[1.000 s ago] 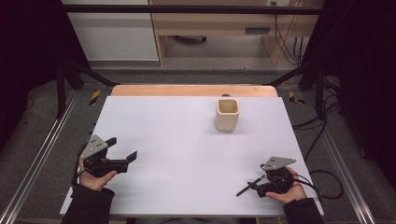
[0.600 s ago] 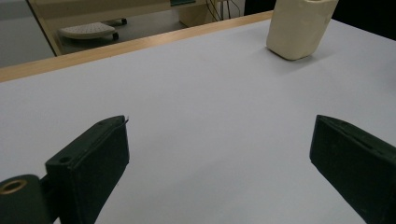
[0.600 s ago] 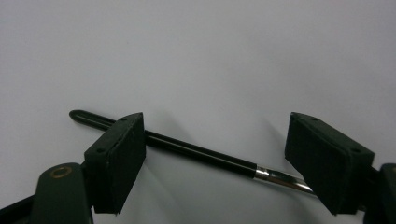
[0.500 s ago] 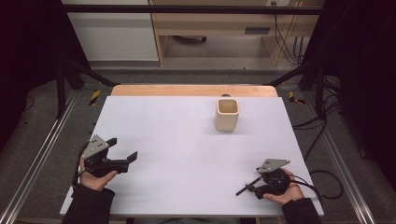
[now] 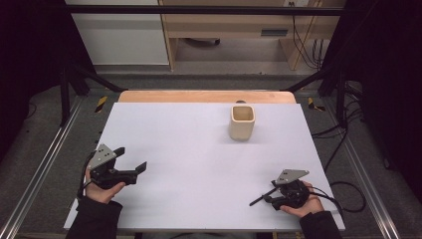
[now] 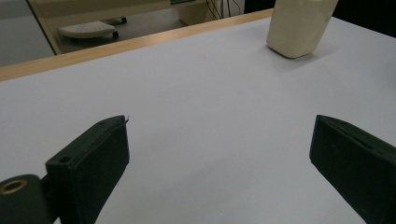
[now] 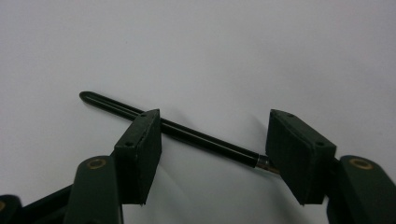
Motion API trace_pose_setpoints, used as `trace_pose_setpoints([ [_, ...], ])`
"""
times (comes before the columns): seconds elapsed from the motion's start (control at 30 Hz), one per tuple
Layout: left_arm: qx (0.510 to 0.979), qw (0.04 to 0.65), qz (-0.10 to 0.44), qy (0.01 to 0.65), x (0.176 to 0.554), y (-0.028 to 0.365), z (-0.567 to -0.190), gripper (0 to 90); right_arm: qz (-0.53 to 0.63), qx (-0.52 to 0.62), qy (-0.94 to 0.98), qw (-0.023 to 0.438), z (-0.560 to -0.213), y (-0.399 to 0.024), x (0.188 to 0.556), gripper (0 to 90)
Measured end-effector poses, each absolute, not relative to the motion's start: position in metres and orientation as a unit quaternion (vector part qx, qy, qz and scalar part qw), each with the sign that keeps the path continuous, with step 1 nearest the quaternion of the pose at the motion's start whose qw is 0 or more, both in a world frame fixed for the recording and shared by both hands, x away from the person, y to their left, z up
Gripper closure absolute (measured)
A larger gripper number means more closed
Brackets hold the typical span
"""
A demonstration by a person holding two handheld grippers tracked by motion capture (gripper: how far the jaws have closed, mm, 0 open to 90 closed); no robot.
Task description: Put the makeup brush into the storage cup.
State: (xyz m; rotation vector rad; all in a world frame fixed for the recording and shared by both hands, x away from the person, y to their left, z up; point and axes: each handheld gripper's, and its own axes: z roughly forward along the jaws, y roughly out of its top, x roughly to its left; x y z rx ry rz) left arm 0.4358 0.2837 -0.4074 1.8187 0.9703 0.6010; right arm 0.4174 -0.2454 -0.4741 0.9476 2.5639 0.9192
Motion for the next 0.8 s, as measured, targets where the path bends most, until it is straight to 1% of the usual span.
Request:
trace_pose_setpoints([
  [0.13,0.746,0.476,0.245,0.397,0.4359,0.2831,-0.4076,4.4,0.317,0.326,0.882,0.126,-0.4741,-0.2454,0.4173,38.9],
  [0.2,0.748,0.473,0.246,0.395,0.4359,0.2829,-0.4078,4.4,0.318,0.322,0.882,0.128,-0.4740,-0.2463,0.4180,43.0],
  [0.23,0.748,0.473,0.246,0.395,0.4359,0.2829,-0.4078,4.4,0.318,0.322,0.882,0.128,-0.4740,-0.2463,0.4180,43.0],
  [0.3,0.748,0.473,0.245,0.395,0.4358,0.2829,-0.4078,4.4,0.319,0.324,0.881,0.127,-0.4737,-0.2465,0.4179,46.5],
  [0.33,0.748,0.473,0.245,0.395,0.4358,0.2830,-0.4077,4.4,0.319,0.324,0.881,0.127,-0.4737,-0.2465,0.4179,46.5],
  [0.43,0.748,0.473,0.245,0.395,0.4359,0.2831,-0.4077,4.4,0.321,0.327,0.880,0.127,-0.4736,-0.2469,0.4176,50.2],
  [0.5,0.749,0.473,0.245,0.395,0.4360,0.2828,-0.4079,4.4,0.322,0.326,0.880,0.127,-0.4736,-0.2470,0.4177,50.7],
  [0.6,0.750,0.471,0.245,0.394,0.4361,0.2820,-0.4084,4.4,0.322,0.326,0.879,0.127,-0.4735,-0.2471,0.4174,54.1],
  [0.8,0.751,0.470,0.245,0.393,0.4362,0.2817,-0.4086,4.4,0.323,0.325,0.880,0.126,-0.4731,-0.2474,0.4172,58.0],
])
